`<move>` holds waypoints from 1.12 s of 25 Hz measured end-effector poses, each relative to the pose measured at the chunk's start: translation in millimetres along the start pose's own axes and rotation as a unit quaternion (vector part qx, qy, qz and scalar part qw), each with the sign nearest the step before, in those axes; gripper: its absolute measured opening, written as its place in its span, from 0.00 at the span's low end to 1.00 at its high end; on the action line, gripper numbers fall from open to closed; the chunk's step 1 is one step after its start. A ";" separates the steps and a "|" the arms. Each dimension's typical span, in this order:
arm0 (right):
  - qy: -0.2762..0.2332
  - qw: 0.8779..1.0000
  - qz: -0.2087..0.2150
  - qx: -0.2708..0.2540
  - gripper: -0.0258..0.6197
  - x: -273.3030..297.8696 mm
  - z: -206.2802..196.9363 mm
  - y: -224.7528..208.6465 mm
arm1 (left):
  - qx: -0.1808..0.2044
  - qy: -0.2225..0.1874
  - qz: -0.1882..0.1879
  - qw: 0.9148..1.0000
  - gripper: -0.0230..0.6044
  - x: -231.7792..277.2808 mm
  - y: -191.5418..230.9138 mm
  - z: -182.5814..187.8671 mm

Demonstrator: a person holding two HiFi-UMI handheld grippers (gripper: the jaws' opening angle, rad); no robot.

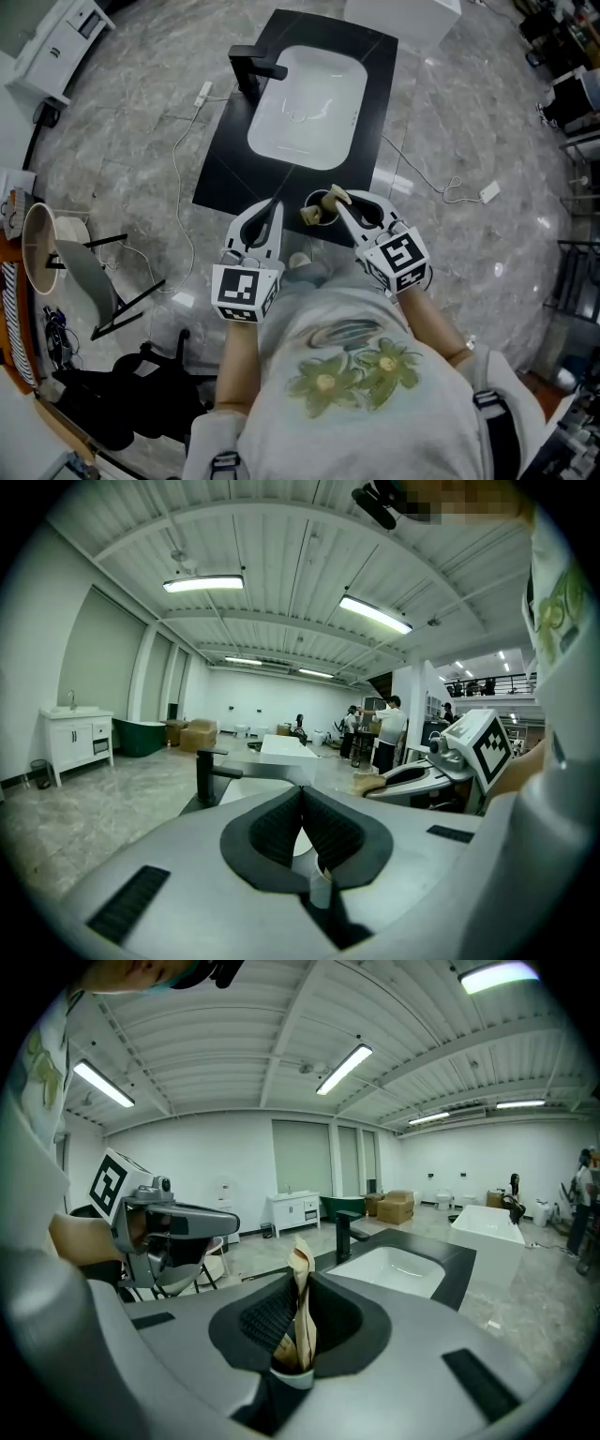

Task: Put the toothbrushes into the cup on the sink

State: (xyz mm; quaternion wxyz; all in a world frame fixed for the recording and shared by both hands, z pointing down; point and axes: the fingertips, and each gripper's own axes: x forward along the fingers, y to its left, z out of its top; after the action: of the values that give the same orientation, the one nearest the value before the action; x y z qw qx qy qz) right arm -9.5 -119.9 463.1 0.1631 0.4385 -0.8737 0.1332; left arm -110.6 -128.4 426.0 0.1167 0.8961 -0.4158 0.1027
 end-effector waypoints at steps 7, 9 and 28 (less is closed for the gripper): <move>0.015 1.000 -0.002 0.007 0.13 5.2 -12.4 -0.7 | 0.001 0.004 -0.004 1.000 0.07 2.5 2.5 -3.5; 0.019 1.000 -0.002 0.008 0.13 6.5 -15.6 -0.9 | 0.001 0.004 -0.006 1.000 0.07 2.9 2.2 -3.7; 0.046 0.999 -0.004 0.024 0.13 18.2 -43.4 -6.0 | -0.001 0.018 -0.017 1.000 0.07 8.3 1.0 -12.6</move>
State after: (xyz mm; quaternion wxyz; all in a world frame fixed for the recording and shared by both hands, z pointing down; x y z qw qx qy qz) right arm -7.6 -120.2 510.5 0.1930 0.4396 -0.8600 0.1730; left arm -107.2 -131.3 440.5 0.1262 0.9011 -0.3982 0.1162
